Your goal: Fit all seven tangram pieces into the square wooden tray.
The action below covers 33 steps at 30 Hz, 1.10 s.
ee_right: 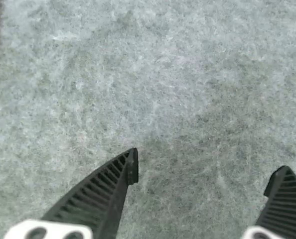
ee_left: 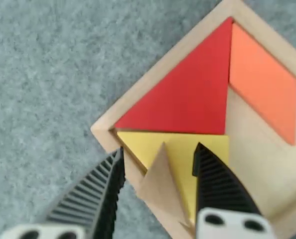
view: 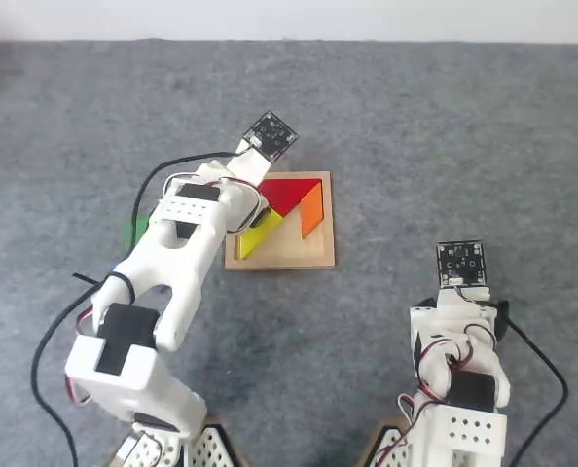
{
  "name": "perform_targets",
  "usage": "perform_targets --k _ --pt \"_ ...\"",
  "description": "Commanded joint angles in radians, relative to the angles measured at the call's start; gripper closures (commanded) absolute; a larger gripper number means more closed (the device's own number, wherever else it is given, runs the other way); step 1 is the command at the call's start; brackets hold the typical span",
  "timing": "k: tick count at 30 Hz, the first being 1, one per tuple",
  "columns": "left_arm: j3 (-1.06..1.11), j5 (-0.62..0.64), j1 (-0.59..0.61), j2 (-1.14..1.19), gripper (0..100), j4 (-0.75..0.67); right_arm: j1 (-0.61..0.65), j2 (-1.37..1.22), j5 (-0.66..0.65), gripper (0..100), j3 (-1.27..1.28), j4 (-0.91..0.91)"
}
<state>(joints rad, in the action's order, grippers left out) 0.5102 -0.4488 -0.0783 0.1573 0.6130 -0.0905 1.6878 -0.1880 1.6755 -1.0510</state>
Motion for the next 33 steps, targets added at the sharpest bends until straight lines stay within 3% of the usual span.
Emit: perform_targets --k 1,5,11,18,33 --pt "-0.035 -0.003 0.015 -0.069 79 0.008 -0.004 0.016 -0.011 59.7 0.014 -0.008" --pt "-0.035 0.072 0.123 -0.157 79 0.017 -0.004 0.016 -0.011 59.7 0.014 -0.008" --pt "-0.035 0.069 0.252 -0.13 79 0.052 -0.004 0.016 -0.011 59.7 0.014 -0.008" --pt "-0.039 0.052 0.209 -0.015 79 0.049 -0.004 0.016 -0.011 59.7 0.014 -0.008" --pt "-0.038 0.052 0.091 -0.005 79 0.084 -0.004 0.016 -0.011 59.7 0.014 -0.008"
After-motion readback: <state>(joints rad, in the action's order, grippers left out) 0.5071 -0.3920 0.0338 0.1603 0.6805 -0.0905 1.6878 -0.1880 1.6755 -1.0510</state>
